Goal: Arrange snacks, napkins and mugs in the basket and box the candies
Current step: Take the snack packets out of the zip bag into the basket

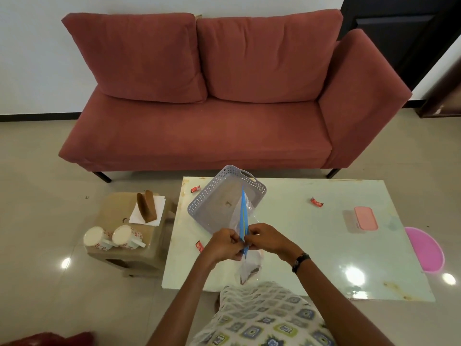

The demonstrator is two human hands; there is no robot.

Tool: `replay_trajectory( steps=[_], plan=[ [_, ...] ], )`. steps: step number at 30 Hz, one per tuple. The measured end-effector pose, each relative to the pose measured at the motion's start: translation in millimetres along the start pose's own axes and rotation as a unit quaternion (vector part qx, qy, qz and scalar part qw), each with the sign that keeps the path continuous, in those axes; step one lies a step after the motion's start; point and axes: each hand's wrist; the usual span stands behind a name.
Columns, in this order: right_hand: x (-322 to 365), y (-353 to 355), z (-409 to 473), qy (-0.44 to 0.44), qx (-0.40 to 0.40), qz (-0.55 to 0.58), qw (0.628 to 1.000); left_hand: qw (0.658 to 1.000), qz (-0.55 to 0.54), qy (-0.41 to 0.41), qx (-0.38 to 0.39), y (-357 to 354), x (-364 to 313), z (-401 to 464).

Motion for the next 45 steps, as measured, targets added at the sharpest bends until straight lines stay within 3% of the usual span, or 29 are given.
replay_trajectory(
  steps=[5, 8, 12, 17, 25, 37, 45],
  plan=[
    [9, 4, -9, -0.098, 0.040, 0.097, 0.990, 0.999, 0.010, -0.041, -0.023, -9, 2, 1],
    [10, 9, -13, -0.128, 0.086, 0.071, 0.986, 0.998, -0.012, -0.046, -0.031, -16, 4, 2],
    [12, 8, -16, -0.070, 0.074, 0.072, 0.992, 0.996, -0.072, -0.046, -0.010, -18, 6, 2],
    [3, 1, -14, -0.027, 0.018, 0.110, 0.993, 0.996, -0.066, -0.057, -0.026, -19, 4, 3],
    [0, 4, -13, -0.013, -0.035, 0.031, 0.999, 0.996, 0.000, -0.046, -0.080, -31, 1, 5],
    [1, 8, -15, -0.005, -0.061, -0.009, 0.998, 0.991, -0.001, -0.058, -0.124, -40, -3, 6],
    [16, 17, -21, -0.066, 0.070, 0.093, 0.991, 0.991, -0.063, -0.103, -0.058, -32, -1, 1]
  ],
)
Point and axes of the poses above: each hand's wrist, its own z-axis towards the middle knuckle, its own y-axis out of the back of the hand, x = y × z, and after that the axes turned 15 degrees about z, right-handed
